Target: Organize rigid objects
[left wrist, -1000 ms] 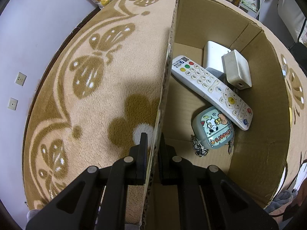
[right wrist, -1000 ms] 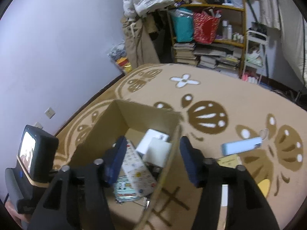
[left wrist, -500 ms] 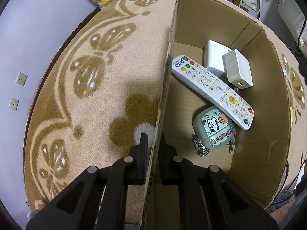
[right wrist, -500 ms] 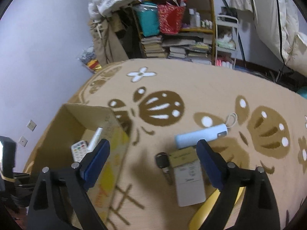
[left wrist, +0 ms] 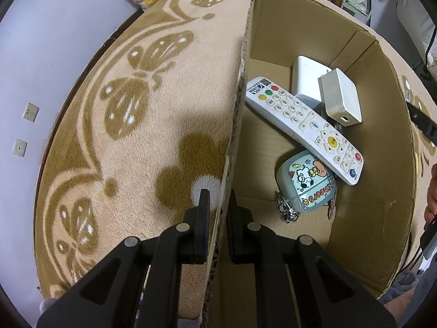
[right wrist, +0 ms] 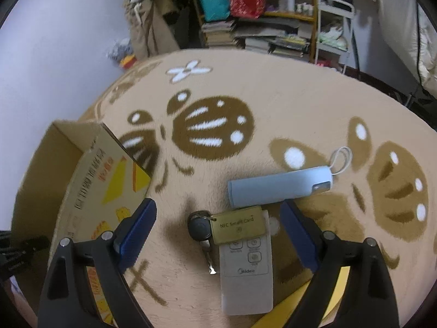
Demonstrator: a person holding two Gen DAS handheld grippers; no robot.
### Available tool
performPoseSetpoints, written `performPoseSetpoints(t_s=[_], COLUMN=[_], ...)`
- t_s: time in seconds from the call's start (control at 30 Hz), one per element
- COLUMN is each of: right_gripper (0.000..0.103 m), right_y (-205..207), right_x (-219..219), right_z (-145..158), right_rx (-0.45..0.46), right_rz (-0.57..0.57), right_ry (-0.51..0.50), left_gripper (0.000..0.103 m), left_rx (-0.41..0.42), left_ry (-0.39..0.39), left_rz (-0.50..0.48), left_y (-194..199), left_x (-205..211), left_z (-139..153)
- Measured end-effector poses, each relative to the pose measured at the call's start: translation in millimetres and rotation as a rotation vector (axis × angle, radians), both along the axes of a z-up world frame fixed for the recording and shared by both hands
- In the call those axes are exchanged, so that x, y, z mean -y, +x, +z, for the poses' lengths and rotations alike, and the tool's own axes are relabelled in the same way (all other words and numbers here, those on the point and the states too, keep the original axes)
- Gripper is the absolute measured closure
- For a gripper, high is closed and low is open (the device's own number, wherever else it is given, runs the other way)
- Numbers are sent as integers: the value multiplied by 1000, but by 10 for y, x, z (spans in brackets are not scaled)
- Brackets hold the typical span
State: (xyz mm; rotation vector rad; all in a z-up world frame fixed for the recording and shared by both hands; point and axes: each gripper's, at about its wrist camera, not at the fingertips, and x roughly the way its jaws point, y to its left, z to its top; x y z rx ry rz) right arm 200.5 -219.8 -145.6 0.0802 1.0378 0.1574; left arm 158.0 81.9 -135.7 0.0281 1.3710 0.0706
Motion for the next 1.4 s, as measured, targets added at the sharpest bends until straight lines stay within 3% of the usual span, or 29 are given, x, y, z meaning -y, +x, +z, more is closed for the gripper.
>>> performPoseSetpoints(t_s=[0.4, 0.53, 0.9, 1.03, 1.4], right_gripper=[7, 16, 18, 26, 26], right_y=[78, 80, 151, 133, 55], right_x=[-80, -97, -99, -206, -604], right_z=[-226, -226, -215, -221, -402], right_rx=[-86, -82, -117, -113, -144], right_rz=[38, 37, 34, 64, 185], right_ry=[-4, 3, 136, 108, -78], left_gripper=[94, 95, 95, 94, 93], left_rx=[-6, -5, -6, -6, -7], left_ry=[7, 12, 14, 11, 5], left_rz=[-9, -14, -13, -11, -7], left_y=[1, -2, 2, 4, 9], left_x=[24, 39, 50, 48, 26], left_z=[-15, -17, -23, -23, -31])
